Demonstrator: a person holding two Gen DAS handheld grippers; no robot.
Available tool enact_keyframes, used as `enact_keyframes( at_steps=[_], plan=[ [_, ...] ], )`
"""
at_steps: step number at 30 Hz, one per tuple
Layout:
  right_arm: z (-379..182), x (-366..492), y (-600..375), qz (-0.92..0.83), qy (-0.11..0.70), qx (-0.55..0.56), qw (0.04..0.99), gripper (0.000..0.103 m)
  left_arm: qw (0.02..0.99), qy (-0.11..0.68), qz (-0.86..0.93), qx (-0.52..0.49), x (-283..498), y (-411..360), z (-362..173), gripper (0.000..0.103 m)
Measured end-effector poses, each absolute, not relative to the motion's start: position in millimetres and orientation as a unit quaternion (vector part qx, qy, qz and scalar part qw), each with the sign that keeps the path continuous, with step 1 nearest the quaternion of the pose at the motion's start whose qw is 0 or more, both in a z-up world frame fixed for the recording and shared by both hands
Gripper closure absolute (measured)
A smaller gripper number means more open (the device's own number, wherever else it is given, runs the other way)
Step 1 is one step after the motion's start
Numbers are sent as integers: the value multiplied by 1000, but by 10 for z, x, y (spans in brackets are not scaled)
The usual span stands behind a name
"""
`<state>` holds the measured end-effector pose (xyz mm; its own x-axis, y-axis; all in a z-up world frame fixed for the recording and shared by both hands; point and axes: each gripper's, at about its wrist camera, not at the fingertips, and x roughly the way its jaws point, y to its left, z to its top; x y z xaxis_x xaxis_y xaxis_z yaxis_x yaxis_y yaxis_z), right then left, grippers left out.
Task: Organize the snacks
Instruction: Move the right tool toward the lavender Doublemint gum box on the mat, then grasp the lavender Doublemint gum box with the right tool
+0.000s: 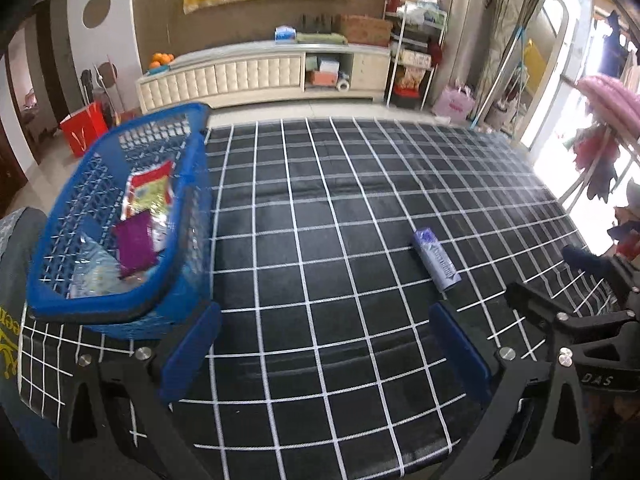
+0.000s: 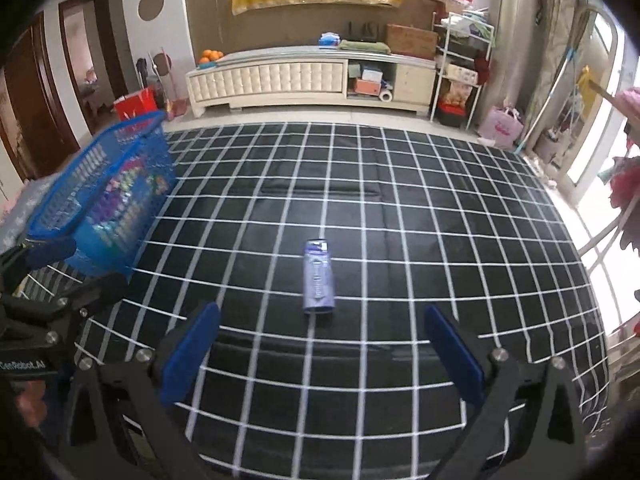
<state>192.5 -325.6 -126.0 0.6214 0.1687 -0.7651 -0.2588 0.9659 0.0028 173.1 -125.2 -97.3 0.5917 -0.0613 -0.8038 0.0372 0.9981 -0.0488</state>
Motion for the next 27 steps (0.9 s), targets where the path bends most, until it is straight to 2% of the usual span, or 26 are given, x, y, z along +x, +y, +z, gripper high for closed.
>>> enact_keyframes(
  at_steps=[11, 16, 21, 27],
  plan=[
    [-1681, 2272, -3366, 121, 466, -35, 876, 1, 866, 499, -40, -3, 2091, -1411, -1375, 0],
    [-1799, 2433, -3331, 126, 482, -36, 866, 5, 864, 502, -43, -1, 2260, -1445, -1439, 0],
    [-1926, 2589, -3298, 139, 499, -44, 854, 20, 860, 509, -40, 9, 2390, -1452, -1509, 0],
    [-2048, 2725, -3197, 160, 520, -58, 837, 32, 860, 508, -38, 11, 2468, -1424, -1568, 0]
  ],
)
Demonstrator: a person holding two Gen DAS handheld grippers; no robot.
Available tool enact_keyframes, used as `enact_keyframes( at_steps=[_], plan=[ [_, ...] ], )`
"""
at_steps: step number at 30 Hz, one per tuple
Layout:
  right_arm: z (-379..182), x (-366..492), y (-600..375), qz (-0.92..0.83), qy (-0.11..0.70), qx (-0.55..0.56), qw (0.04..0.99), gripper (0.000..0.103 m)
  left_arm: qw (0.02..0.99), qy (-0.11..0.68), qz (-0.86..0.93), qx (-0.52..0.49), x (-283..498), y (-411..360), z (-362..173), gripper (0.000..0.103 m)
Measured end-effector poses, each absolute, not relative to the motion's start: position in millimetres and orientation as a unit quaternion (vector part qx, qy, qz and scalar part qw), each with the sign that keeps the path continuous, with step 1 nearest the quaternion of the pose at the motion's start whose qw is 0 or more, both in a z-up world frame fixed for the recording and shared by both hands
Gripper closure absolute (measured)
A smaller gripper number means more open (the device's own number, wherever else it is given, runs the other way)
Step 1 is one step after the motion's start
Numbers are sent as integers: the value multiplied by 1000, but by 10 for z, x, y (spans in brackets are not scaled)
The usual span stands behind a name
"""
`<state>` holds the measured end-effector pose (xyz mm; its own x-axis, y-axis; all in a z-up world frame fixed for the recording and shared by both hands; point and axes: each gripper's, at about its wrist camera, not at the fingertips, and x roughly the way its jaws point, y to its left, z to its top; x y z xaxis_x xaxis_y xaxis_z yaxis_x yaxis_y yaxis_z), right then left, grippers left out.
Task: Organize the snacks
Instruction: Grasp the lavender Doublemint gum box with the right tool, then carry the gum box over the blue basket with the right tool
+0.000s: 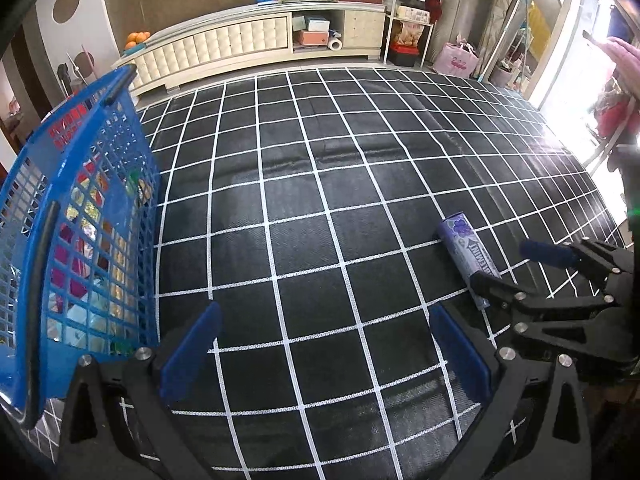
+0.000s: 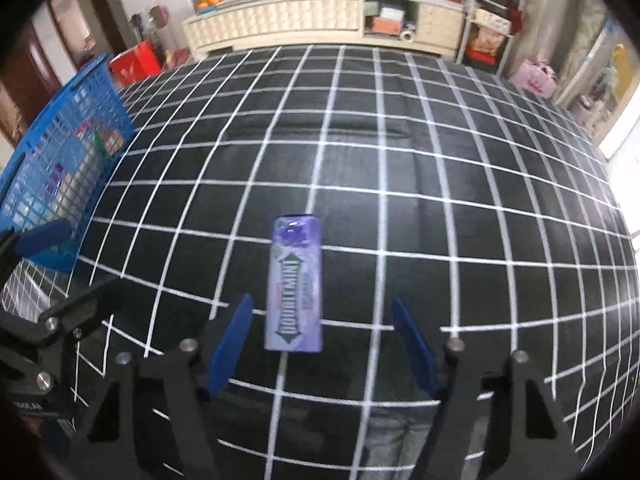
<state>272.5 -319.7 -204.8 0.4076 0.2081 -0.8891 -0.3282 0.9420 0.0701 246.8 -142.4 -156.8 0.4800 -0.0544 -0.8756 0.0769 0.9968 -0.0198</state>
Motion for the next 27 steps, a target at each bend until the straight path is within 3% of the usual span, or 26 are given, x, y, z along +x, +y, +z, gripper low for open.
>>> enact_keyframes(
  at_steps=[2, 4, 5, 8, 16, 27],
  plan=[
    [-2075, 2724, -3154, 164, 522, -68, 834, 35, 859, 511, -37, 12, 2493, -1426, -1597, 0],
    [-2107, 2721, -3156, 164, 525, -70, 832, 46, 857, 515, -36, 10, 2530, -1439, -1625, 0],
    [-2127, 2731, -3162, 165, 527, -68, 831, 57, 857, 515, -37, 8, 2532, -1426, -1632, 0],
    [-2163, 2726, -3179, 174, 529, -61, 828, 68, 858, 512, -39, 8, 2541, -1414, -1641, 0],
    [-2128, 2555, -3139, 172, 514, -62, 838, 69, 864, 502, -42, 7, 2442, -1413, -1547, 0],
    [-1484, 2106, -3170, 176, 466, -56, 865, 69, 888, 456, -53, -7, 2000, -1391, -1019, 0]
  ],
)
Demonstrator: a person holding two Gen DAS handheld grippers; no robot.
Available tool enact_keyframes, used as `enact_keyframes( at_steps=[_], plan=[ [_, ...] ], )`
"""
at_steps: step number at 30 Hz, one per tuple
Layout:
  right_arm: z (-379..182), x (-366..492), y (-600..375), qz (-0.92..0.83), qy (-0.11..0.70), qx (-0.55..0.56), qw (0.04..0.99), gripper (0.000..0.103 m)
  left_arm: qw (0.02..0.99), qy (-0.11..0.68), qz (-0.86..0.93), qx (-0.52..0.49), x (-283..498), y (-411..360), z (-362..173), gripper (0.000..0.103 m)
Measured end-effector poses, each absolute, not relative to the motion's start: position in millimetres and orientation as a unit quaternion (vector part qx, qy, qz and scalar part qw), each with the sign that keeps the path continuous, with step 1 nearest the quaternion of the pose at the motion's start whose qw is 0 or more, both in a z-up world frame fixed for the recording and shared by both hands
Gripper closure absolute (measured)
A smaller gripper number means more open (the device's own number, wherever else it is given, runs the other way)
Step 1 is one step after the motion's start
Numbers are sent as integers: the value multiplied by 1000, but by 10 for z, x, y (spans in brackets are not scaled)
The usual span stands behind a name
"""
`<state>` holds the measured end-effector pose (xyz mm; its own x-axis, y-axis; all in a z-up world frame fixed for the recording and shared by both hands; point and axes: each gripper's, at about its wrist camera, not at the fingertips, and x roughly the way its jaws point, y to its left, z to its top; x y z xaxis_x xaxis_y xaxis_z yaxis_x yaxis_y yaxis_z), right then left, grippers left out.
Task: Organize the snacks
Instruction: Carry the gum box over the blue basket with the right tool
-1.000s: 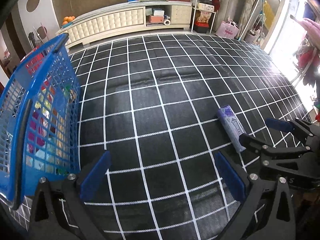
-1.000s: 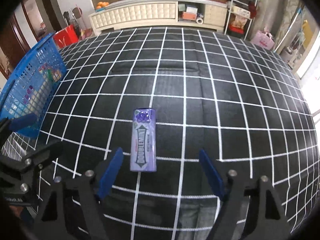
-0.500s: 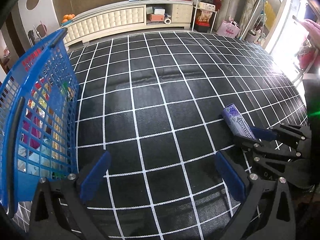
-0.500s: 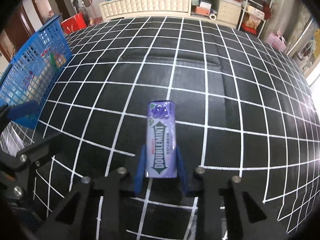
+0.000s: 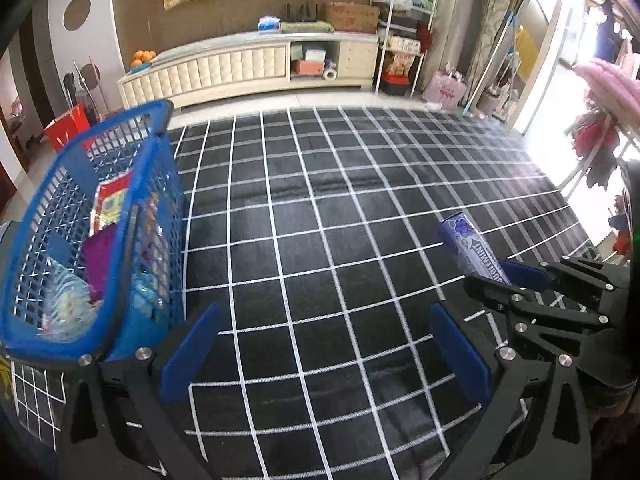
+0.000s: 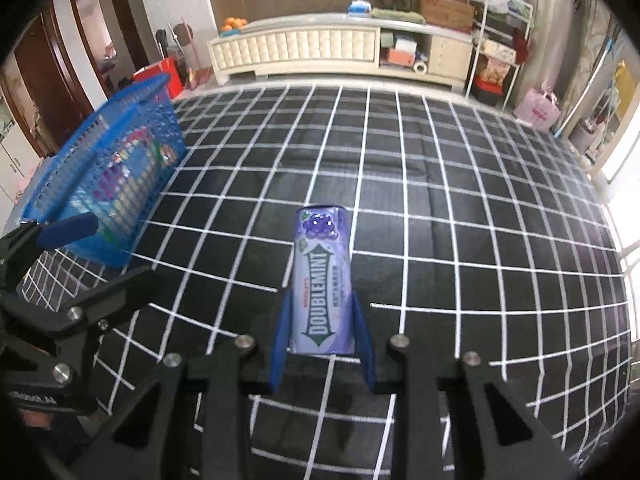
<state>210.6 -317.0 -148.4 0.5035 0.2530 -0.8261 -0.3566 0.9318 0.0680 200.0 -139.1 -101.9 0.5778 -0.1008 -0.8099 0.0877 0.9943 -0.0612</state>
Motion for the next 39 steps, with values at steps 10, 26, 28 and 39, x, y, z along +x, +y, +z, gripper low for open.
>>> enact_keyframes(
  at_steps=[10, 26, 28, 39],
  plan=[
    [-976, 1740, -3017, 176, 421, -55, 888, 69, 914, 400, -57, -21, 1561, -1183, -535, 0],
    [-393, 1622, -2154, 242, 357, -83, 898, 69, 935, 354, 3, -31, 1157, -156, -83, 0],
    [-368, 1633, -1960, 254, 354, -91, 896, 69, 935, 354, 11, -37, 1127, 19, -64, 0],
    [-491, 1877, -1122, 294, 375, -110, 872, 69, 925, 372, 62, -42, 1234, 810, -173, 0]
  ],
)
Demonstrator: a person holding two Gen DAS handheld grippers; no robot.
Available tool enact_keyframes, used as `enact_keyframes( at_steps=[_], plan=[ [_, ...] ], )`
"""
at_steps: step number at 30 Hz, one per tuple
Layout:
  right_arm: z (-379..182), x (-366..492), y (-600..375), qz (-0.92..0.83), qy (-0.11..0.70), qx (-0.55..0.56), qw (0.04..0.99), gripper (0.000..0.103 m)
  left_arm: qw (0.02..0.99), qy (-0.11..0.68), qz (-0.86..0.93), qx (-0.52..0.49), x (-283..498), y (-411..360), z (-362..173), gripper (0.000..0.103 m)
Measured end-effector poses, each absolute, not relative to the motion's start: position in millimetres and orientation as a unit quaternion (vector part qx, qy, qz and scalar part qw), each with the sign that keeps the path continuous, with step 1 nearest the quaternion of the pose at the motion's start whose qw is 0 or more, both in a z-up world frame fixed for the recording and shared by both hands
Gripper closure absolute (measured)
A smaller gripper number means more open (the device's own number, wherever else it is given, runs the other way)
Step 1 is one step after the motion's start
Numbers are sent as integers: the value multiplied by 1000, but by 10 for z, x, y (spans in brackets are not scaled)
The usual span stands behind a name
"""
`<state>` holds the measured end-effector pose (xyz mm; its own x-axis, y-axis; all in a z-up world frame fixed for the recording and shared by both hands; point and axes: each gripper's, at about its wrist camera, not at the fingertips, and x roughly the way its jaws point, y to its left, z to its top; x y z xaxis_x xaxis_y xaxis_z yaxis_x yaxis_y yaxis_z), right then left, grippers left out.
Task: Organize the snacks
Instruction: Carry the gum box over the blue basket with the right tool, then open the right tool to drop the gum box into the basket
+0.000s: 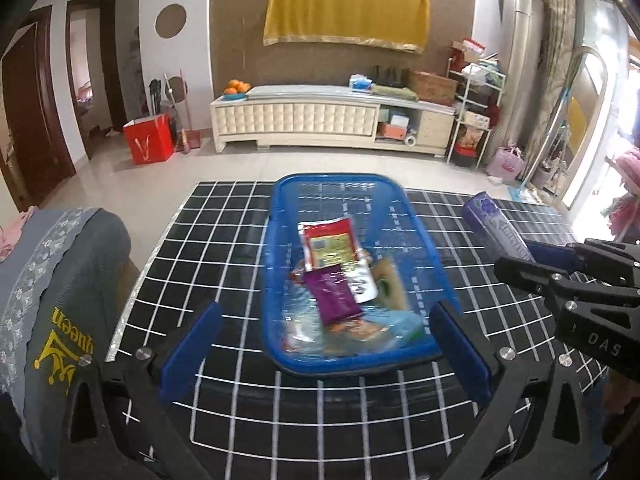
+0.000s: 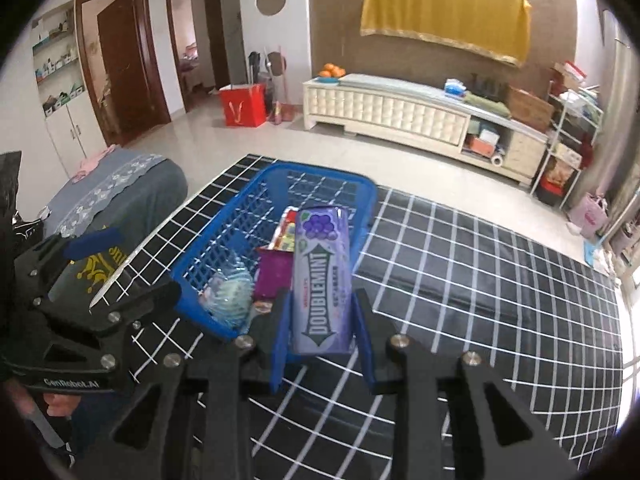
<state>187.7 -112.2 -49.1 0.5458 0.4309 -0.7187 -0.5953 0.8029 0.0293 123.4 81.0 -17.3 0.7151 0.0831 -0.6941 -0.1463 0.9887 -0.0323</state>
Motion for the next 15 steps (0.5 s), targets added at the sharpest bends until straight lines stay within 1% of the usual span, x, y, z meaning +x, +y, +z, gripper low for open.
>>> enact_keyframes(
  at_steps=[10, 15],
  plan=[
    [-865, 2194, -592, 292, 424, -143, 845, 69, 917, 384, 88, -54, 1500, 1231, -409, 0],
    [-1084, 2323, -390, 287, 453, -171, 826, 69, 912, 393, 86, -77, 1604, 1426, -547, 0]
  ],
)
